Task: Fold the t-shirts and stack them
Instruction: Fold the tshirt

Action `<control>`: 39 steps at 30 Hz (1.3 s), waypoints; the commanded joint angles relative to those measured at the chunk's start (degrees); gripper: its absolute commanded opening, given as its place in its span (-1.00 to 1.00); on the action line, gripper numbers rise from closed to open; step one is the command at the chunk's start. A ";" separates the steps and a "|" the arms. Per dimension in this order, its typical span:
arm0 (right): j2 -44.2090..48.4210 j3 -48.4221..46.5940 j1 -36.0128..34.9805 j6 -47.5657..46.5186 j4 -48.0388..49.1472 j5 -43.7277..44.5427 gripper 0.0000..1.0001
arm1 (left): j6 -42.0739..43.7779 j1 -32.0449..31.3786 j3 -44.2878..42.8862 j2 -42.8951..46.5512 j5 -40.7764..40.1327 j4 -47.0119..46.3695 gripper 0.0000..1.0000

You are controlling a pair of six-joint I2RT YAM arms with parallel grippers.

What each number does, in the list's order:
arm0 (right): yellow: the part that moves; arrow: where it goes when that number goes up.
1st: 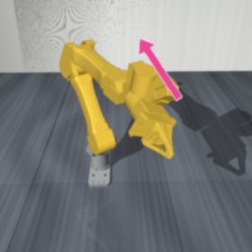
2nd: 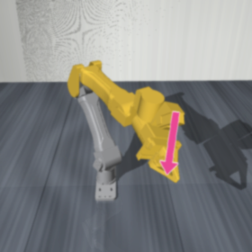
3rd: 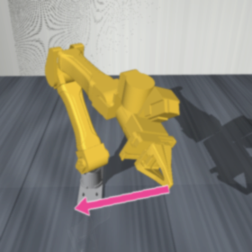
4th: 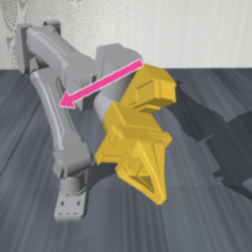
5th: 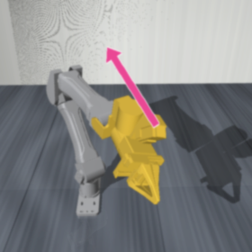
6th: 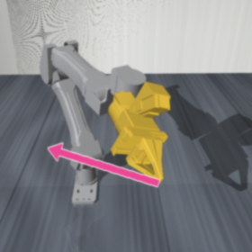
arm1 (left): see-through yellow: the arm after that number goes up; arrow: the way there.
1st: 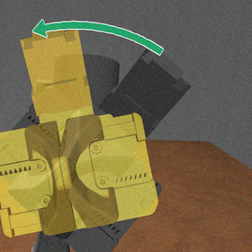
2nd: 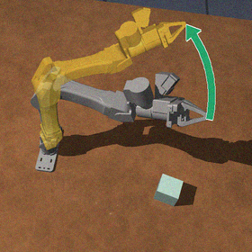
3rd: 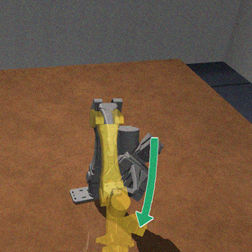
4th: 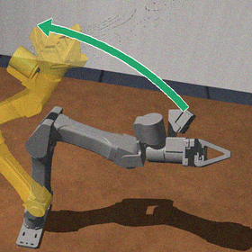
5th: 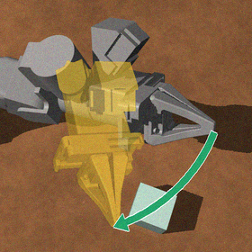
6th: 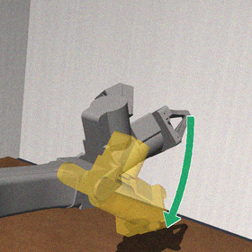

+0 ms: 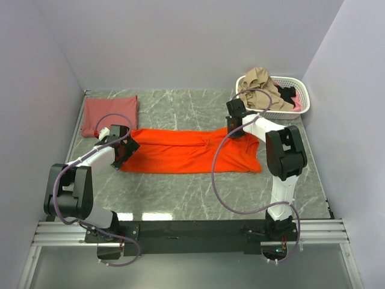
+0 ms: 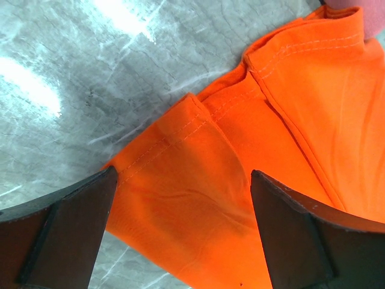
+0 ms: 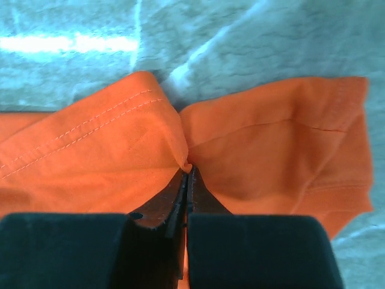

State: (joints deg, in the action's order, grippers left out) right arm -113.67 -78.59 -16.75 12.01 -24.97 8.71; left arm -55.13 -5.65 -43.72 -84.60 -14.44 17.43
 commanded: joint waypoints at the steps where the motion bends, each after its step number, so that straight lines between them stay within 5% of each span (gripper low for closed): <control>1: 3.19 -2.97 0.67 -1.46 -0.51 5.26 -1.00 | 0.99 0.20 0.57 -0.22 -2.35 1.73 0.99; 10: 0.38 -6.66 0.93 -1.82 -2.09 7.02 -1.00 | 0.82 0.20 1.27 0.40 -3.14 2.34 0.99; 11: -0.23 -6.75 0.85 -1.55 -2.36 7.54 -0.92 | 0.90 0.29 1.27 0.66 -3.05 2.17 0.99; 12: -0.24 -6.76 0.85 -1.29 -2.54 7.38 -0.49 | 0.91 0.20 1.36 0.75 -2.97 2.08 0.99; 14: 0.81 -5.97 0.93 -0.50 -2.45 6.76 -0.05 | 0.91 0.20 1.36 0.92 -2.97 2.17 0.99; 20: 12.22 2.02 0.93 7.13 -3.33 6.06 0.19 | 0.91 0.20 1.27 1.19 -2.35 2.08 0.99; 23: 20.92 11.41 0.93 13.54 -0.53 -1.65 0.61 | 0.82 0.20 1.54 1.71 -2.00 1.82 0.99; 26: 26.12 19.77 0.93 17.51 4.48 -12.01 0.79 | 0.73 0.20 1.71 1.63 -1.56 1.55 0.99; 30: 26.66 25.49 0.93 21.21 9.41 -18.03 0.82 | 0.12 0.20 2.15 1.45 -1.73 1.99 0.99; 39: 24.46 29.10 2.69 25.87 2.04 -4.59 0.84 | -3.93 0.29 6.19 4.26 -2.44 6.99 0.99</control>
State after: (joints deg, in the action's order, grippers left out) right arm -90.26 -50.54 -15.51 34.70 -21.04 -0.99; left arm -56.82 -5.65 -40.36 -81.30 -16.10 18.04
